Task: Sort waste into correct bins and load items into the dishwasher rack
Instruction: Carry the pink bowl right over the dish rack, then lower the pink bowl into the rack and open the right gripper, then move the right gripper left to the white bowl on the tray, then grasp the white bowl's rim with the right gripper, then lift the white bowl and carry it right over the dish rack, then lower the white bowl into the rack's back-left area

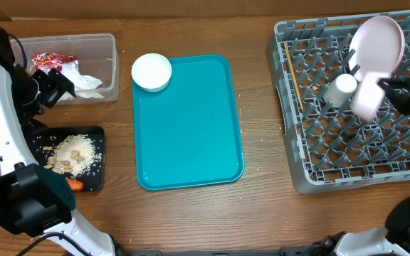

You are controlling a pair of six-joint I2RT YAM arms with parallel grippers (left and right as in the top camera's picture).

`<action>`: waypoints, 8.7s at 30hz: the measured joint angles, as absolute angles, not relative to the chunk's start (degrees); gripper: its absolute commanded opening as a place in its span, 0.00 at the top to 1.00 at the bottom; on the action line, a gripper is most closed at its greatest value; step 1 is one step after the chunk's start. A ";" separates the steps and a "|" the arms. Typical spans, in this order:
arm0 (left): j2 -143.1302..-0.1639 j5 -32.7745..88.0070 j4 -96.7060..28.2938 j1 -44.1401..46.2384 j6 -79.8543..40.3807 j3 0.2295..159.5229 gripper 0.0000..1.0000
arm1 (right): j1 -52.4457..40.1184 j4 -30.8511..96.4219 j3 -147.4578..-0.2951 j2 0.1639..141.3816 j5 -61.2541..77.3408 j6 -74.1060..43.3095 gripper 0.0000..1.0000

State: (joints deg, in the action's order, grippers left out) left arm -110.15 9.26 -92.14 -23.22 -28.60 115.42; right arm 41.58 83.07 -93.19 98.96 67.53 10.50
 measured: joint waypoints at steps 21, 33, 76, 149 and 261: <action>-110.15 9.26 -92.14 -23.22 -28.60 115.42 0.00 | 36.16 67.29 -73.60 98.96 73.73 21.98 0.96; -110.15 9.26 -92.14 -23.22 -28.60 115.42 0.00 | 36.18 62.76 -72.73 98.96 69.63 21.96 0.95; -110.15 9.26 -92.14 -23.22 -28.60 115.42 0.00 | 35.79 76.36 -90.72 97.65 21.02 -13.89 0.66; -110.15 9.26 -92.14 -23.22 -28.60 115.37 0.00 | -38.70 3.53 -93.03 134.21 -2.33 -37.71 0.29; -110.15 9.26 -92.14 -23.22 -28.60 115.37 0.00 | 11.90 31.40 -98.85 116.31 54.50 -23.18 0.96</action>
